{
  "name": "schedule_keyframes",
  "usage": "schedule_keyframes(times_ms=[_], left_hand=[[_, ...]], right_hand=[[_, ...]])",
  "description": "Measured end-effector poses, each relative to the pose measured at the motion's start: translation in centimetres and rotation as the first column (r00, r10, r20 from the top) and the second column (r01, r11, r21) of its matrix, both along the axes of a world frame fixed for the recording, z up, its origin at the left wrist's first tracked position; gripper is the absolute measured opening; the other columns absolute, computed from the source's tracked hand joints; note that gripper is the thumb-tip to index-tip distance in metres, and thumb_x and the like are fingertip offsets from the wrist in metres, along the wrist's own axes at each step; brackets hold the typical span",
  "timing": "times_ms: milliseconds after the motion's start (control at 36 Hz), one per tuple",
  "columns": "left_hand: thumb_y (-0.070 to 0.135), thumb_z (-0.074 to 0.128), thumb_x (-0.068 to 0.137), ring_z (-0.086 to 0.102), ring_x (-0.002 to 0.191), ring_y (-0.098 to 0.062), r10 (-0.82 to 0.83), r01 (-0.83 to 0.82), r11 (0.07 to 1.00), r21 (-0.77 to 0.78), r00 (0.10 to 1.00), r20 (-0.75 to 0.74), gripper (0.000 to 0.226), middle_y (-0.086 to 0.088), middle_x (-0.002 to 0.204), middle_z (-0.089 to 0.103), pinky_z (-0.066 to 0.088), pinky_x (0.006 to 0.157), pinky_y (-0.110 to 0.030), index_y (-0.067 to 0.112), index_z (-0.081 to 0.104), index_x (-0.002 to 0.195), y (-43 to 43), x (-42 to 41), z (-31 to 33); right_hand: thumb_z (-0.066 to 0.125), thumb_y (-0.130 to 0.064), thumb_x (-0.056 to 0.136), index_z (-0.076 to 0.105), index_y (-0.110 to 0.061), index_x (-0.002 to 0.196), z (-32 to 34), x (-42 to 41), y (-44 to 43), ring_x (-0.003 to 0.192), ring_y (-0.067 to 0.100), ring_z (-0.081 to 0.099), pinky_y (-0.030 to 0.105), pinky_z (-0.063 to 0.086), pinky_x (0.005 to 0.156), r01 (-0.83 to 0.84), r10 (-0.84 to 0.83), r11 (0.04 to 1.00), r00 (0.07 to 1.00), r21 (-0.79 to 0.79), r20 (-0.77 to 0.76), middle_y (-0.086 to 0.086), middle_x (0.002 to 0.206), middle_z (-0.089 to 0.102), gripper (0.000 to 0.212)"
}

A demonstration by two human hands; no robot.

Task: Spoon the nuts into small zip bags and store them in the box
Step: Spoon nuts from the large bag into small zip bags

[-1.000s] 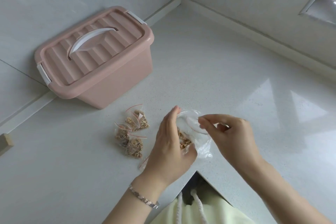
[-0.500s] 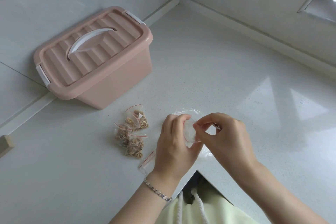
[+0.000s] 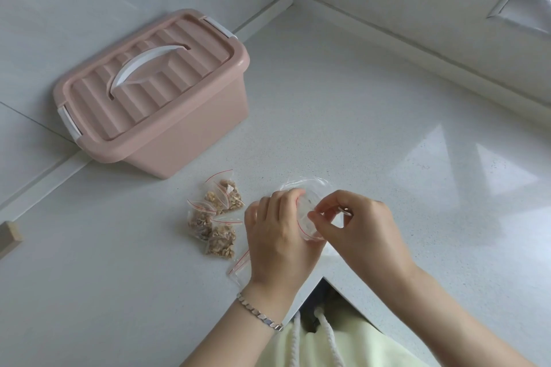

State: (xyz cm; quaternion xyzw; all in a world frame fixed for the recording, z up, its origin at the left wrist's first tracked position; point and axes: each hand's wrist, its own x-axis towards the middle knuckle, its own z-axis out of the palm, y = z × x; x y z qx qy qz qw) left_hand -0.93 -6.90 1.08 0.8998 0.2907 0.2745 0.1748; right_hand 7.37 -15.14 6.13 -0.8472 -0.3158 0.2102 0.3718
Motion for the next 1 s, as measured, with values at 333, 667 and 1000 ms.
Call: schedule_keyframes(times_ms=[333, 667, 1000], left_hand=[[0.029, 0.077, 0.069, 0.061, 0.084, -0.011, 0.163, -0.201, 0.869, -0.452, 0.979, -0.121, 0.021, 0.014, 0.081, 0.062, 0.049, 0.079, -0.029, 0.02, 0.065, 0.084, 3.0, -3.4, -1.2], [0.03, 0.076, 0.073, 0.032, 0.116, 0.006, -0.089, -0.188, 0.641, -0.745, 0.945, -0.315, 0.021, 0.009, 0.128, 0.042, 0.02, 0.08, -0.002, 0.02, 0.065, 0.088, 2.1, -3.6, -3.6], [0.033, 0.074, 0.074, 0.033, 0.13, -0.004, -0.13, -0.205, 0.542, -0.815, 0.938, -0.322, 0.016, 0.015, 0.138, 0.033, 0.026, 0.096, -0.016, 0.025, 0.064, 0.084, 2.0, -2.1, -4.6]], right_hand=[[0.018, -0.054, 0.086, 0.06, -0.022, 0.081, -0.6, 3.8, -3.1, 0.075, 0.005, 0.049, 0.017, 0.034, 0.064, 0.13, -0.133, 0.99, 0.989, 0.049, 0.059, -0.011, 0.083, 0.049, 0.053], [0.037, -0.04, 0.084, 0.053, -0.041, 0.077, -5.3, 1.7, -5.4, 0.067, 0.004, 0.061, 0.008, 0.044, 0.058, -0.024, 0.024, 0.999, 1.0, 0.027, 0.004, -0.011, 0.062, 0.06, 0.018], [0.02, -0.056, 0.09, 0.066, -0.022, 0.085, -9.0, 0.2, -6.3, 0.06, 0.01, 0.058, 0.026, 0.046, 0.055, 0.024, -0.022, 1.0, 0.994, -0.01, 0.106, -0.007, 0.066, 0.058, 0.057]])
